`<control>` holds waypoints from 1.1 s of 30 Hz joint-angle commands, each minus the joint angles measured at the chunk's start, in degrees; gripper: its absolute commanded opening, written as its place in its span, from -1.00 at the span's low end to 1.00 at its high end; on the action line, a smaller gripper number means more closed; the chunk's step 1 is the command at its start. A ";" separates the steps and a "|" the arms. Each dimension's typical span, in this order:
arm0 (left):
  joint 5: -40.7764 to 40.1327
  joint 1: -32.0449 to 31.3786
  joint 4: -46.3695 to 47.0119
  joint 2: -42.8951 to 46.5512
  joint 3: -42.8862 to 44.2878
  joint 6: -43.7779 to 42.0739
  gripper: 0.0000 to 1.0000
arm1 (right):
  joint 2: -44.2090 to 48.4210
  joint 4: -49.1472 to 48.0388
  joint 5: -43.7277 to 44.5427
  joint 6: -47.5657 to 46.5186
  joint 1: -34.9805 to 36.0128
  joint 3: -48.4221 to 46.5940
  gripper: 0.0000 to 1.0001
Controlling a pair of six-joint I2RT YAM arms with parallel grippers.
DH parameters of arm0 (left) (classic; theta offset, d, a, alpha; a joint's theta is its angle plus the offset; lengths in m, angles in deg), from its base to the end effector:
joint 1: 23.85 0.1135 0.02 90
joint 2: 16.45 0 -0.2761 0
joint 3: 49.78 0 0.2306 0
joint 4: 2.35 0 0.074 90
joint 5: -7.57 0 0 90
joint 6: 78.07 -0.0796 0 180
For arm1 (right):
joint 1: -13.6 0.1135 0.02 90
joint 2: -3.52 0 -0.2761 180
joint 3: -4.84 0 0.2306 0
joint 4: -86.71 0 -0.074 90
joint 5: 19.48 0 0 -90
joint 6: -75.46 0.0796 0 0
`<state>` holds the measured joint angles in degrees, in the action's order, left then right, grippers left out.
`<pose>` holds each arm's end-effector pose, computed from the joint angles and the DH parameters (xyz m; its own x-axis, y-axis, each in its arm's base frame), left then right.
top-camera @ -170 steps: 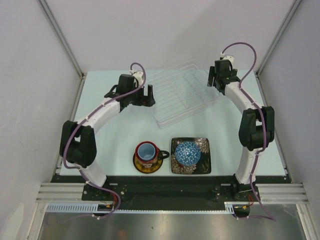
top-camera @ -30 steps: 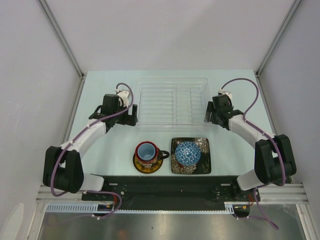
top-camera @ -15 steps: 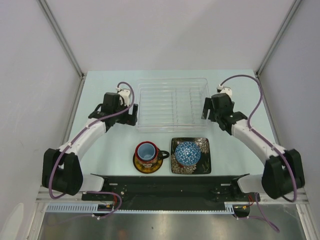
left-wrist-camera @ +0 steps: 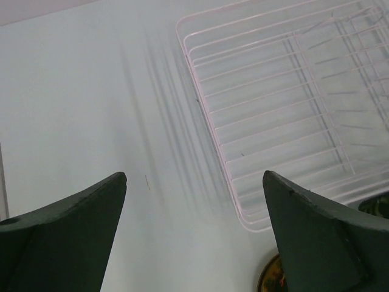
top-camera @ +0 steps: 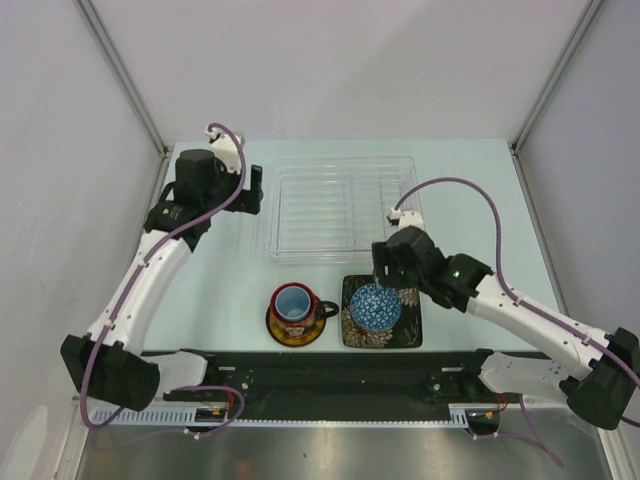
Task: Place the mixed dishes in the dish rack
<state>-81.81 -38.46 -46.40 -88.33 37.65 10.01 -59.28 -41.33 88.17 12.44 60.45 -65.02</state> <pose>0.2816 -0.0743 0.3644 -0.4527 0.1526 -0.8785 0.2767 0.9606 0.0243 0.1741 0.1504 0.2816 -0.6790 -0.0922 -0.7283 -0.2696 0.9541 0.1306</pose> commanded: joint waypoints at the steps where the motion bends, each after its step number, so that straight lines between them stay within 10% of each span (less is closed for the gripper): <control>1: -0.01 0.37 -3.72 4.64 -2.83 -1.69 0.99 | 0.75 5.74 2.56 6.76 3.51 2.75 0.45; 18: -0.45 0.37 -4.69 7.19 -6.35 -1.69 0.99 | -1.44 2.23 0.99 9.84 5.36 9.08 0.36; 33: -3.17 0.37 -1.53 5.96 -9.08 -3.18 0.99 | -4.78 0.21 -1.74 8.35 5.45 9.43 -0.34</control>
<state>-83.78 -38.39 -50.84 -82.75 28.60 8.27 -62.96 -39.10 87.78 20.55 65.59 -55.64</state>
